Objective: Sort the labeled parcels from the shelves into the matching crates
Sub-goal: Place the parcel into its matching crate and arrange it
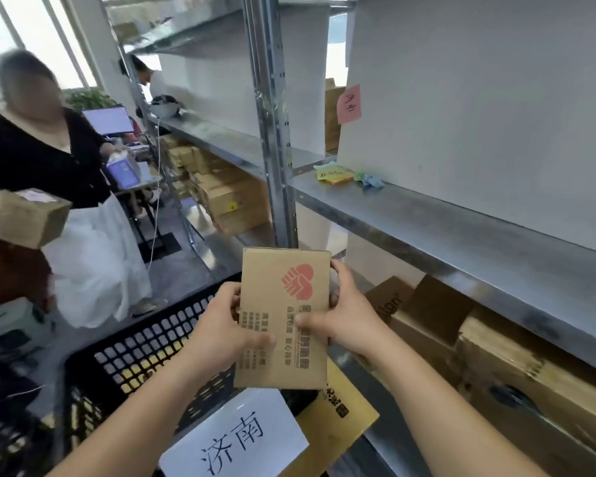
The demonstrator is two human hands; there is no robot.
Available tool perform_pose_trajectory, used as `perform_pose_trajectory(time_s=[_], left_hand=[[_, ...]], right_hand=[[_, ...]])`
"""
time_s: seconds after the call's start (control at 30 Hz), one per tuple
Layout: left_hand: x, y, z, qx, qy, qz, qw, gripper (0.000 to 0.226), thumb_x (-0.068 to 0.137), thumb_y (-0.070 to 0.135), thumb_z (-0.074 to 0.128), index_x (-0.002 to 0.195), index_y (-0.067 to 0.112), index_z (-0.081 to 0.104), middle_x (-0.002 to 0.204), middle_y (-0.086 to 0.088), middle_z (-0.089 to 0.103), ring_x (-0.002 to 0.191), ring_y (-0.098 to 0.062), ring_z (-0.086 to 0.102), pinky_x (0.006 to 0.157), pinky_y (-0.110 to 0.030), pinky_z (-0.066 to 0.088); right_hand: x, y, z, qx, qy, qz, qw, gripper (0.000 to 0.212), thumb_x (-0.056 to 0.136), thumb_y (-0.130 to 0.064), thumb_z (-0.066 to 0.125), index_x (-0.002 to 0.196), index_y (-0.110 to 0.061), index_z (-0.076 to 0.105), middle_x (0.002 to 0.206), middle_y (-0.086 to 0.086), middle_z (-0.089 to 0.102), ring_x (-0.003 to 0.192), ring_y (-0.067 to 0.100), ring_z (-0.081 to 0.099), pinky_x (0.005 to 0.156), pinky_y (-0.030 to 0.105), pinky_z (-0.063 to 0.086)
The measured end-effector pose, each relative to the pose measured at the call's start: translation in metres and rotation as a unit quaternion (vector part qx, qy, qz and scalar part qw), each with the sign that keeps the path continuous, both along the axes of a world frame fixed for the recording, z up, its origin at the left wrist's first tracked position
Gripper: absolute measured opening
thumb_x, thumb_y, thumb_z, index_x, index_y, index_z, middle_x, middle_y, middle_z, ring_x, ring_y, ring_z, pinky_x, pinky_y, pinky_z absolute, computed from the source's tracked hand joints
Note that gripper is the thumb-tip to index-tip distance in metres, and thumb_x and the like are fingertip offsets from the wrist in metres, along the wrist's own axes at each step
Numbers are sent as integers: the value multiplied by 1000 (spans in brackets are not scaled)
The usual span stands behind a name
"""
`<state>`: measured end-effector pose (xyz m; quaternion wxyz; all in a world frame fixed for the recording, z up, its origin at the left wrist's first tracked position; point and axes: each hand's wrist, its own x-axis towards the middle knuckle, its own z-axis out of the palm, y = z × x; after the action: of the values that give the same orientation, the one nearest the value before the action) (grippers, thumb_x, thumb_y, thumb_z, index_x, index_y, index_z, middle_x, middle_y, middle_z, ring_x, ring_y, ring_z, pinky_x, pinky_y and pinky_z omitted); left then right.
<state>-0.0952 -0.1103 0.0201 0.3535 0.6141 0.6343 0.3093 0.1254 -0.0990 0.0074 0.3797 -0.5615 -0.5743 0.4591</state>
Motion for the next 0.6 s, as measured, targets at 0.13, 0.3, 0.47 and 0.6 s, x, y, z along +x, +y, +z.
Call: perform_pose_trajectory(time_s=[0.13,0.3,0.47,0.6], left_hand=[[-23,-30,6,0,-48,24,999,73,57,80,76,111,36,52,119,11,65,109,-12,65,94,-48,55],[-39,-58,19,-17,-151,93,984,76,71,92,40,112,29,52,117,5,60,111,-13,56,103,-53,47],[-76,-88,26,14,-83,52,995,80,84,42,78,140,56,23,115,-3,58,101,-19,64,85,-34,53],[-106,-113,15,14,-37,-11,999,94,73,14,87,131,67,36,132,12,51,108,-12,63,83,-28,59]], right_hand=[[-18,-14,7,-37,84,8,996,58,76,-87,53,119,-52,38,122,-10,59,107,19,63,82,58,60],[-47,-32,18,-17,29,0,999,52,82,-81,49,111,-39,39,110,5,67,92,31,70,69,57,63],[-61,-49,15,-57,84,128,987,89,85,-22,81,143,-63,27,130,-5,57,110,29,66,65,42,63],[-87,-65,11,54,-47,171,983,83,71,-12,86,126,-62,47,126,-13,60,112,10,61,88,32,59]])
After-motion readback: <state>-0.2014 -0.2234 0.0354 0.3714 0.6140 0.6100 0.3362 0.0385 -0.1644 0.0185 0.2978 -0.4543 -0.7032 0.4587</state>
